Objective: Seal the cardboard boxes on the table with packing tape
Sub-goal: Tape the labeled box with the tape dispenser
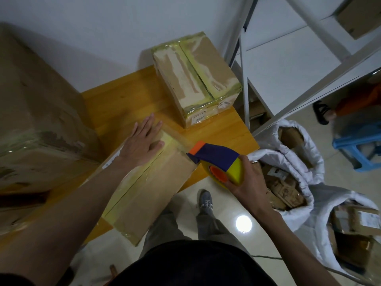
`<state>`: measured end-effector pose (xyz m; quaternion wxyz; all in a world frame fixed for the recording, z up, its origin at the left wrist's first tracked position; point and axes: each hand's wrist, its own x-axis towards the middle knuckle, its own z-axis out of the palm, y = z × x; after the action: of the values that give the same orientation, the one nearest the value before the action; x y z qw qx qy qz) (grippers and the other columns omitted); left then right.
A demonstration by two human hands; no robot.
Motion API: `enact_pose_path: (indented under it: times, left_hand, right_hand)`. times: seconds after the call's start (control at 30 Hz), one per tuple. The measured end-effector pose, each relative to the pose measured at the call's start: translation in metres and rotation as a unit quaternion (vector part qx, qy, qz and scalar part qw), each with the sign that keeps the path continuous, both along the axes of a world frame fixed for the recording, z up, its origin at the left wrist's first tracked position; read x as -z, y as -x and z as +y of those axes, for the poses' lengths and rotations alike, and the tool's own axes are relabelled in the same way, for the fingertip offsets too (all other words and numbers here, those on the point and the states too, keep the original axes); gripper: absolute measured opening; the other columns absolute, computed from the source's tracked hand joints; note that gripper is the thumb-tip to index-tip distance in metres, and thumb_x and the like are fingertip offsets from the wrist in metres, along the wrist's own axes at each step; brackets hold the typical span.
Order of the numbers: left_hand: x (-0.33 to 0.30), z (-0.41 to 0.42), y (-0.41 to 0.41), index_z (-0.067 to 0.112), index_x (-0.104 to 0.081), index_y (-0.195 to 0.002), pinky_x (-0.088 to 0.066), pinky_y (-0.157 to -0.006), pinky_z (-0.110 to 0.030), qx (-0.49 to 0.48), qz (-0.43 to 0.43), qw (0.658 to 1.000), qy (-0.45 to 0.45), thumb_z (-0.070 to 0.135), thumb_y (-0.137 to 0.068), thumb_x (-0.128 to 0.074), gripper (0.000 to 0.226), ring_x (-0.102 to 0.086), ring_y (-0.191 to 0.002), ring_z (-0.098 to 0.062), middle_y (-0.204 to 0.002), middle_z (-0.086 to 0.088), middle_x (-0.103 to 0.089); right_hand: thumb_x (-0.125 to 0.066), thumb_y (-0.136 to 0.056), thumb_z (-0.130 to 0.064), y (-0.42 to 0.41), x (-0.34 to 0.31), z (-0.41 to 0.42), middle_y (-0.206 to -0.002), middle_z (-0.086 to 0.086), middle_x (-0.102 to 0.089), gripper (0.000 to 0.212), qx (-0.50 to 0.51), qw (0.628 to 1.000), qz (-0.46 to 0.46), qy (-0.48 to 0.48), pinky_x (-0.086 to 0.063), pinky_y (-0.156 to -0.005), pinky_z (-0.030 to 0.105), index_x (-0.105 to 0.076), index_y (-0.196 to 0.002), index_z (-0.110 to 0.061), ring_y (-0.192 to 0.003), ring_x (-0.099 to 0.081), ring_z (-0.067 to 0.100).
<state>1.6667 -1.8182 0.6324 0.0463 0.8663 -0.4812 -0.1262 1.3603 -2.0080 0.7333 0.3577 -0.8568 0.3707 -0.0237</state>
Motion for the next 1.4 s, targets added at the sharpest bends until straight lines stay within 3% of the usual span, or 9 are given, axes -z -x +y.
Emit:
enact_pose_path:
  times: [0.1,0.2,0.33,0.5,0.63,0.8,1.13,1.27,1.4]
  left_hand:
    - [0.000,-0.001,0.000,0.029,-0.004,-0.161,0.001,-0.125,-0.048,-0.007,0.001,1.000,0.003,0.065,-0.099,-0.015,0.073,0.015,-0.154,-0.014,-0.168,0.002,0.015]
    - [-0.001,-0.007,0.004,0.027,-0.005,-0.161,0.004,-0.125,-0.046,-0.024,0.006,1.000,-0.009,0.064,-0.099,-0.016,0.073,0.015,-0.153,-0.015,-0.168,0.001,0.014]
    - [-0.012,-0.010,0.020,0.020,0.002,-0.160,0.012,-0.123,-0.044,-0.013,0.012,1.000,-0.015,0.061,-0.098,-0.011,0.075,0.017,-0.153,-0.017,-0.168,-0.001,0.013]
    - [-0.016,-0.008,0.073,0.015,0.006,-0.160,0.008,-0.124,-0.048,0.075,0.025,0.996,-0.032,0.087,-0.085,-0.022,0.108,0.019,-0.153,-0.019,-0.167,-0.001,0.017]
    - [-0.009,-0.020,0.088,0.015,0.010,-0.160,0.009,-0.123,-0.051,0.010,0.019,0.999,-0.036,0.097,-0.071,-0.033,0.128,0.020,-0.153,-0.022,-0.166,-0.002,0.020]
    - [-0.010,-0.039,0.067,0.023,0.004,-0.160,0.000,-0.121,-0.060,-0.065,0.005,0.997,-0.040,0.092,-0.069,-0.044,0.124,0.010,-0.154,-0.028,-0.168,-0.006,0.013]
    - [-0.011,-0.059,0.049,0.035,0.004,-0.159,-0.002,-0.116,-0.070,-0.170,0.000,0.984,-0.051,0.097,-0.076,-0.022,0.107,0.009,-0.154,-0.034,-0.168,-0.008,0.012]
    - [-0.004,-0.059,0.051,0.033,0.001,-0.159,-0.006,-0.114,-0.073,-0.165,-0.025,0.984,-0.060,0.095,-0.077,-0.018,0.104,0.007,-0.154,-0.037,-0.167,-0.012,0.010]
    - [-0.009,-0.061,0.051,0.029,0.003,-0.160,-0.008,-0.114,-0.073,-0.159,-0.033,0.983,-0.084,0.094,-0.069,0.003,0.112,0.008,-0.153,-0.039,-0.167,-0.015,0.013]
  right_hand:
    - [-0.082,-0.085,-0.037,0.000,0.016,-0.004,-0.121,0.002,-0.059,0.065,-0.043,0.998,0.040,0.010,-0.047,-0.069,0.030,-0.040,-0.133,-0.026,-0.104,-0.057,0.019]
    - [-0.079,-0.086,-0.046,0.002,0.026,-0.004,-0.124,0.002,-0.059,0.062,-0.025,0.999,0.031,-0.021,-0.056,-0.075,0.047,-0.037,-0.129,-0.030,-0.108,-0.060,0.024]
    - [-0.076,-0.083,-0.055,0.003,0.030,-0.003,-0.122,0.008,-0.061,0.067,-0.011,0.999,0.013,-0.033,-0.054,-0.075,0.043,-0.043,-0.130,-0.019,-0.106,-0.060,0.026]
    - [-0.074,-0.080,-0.058,-0.006,0.030,-0.003,-0.121,0.007,-0.061,0.073,-0.014,0.999,-0.011,-0.038,-0.050,-0.071,0.037,-0.046,-0.131,-0.015,-0.103,-0.060,0.026]
    - [-0.077,-0.083,-0.053,-0.018,0.031,-0.014,-0.117,0.004,-0.061,0.067,-0.027,0.999,-0.017,-0.022,-0.039,-0.061,0.016,-0.045,-0.130,-0.018,-0.092,-0.058,0.019]
    - [-0.075,-0.085,-0.055,-0.056,0.026,-0.024,-0.125,0.002,-0.057,0.067,-0.034,0.996,-0.061,-0.061,-0.054,-0.078,0.041,-0.045,-0.134,-0.020,-0.107,-0.058,0.019]
    - [-0.081,-0.077,-0.058,-0.109,0.036,-0.055,-0.113,-0.001,-0.060,0.066,-0.065,0.992,-0.106,-0.016,-0.043,-0.066,0.021,-0.052,-0.125,-0.024,-0.097,-0.058,0.014]
    - [-0.081,-0.075,-0.062,-0.101,0.034,-0.064,-0.115,-0.004,-0.062,0.069,-0.061,0.993,-0.097,-0.039,-0.052,-0.075,0.030,-0.052,-0.126,-0.027,-0.101,-0.060,0.012]
    - [-0.086,-0.071,-0.061,-0.076,0.028,-0.078,-0.116,-0.012,-0.064,0.071,-0.019,0.990,-0.117,-0.073,-0.054,-0.084,0.034,-0.053,-0.126,-0.031,-0.106,-0.061,0.008]
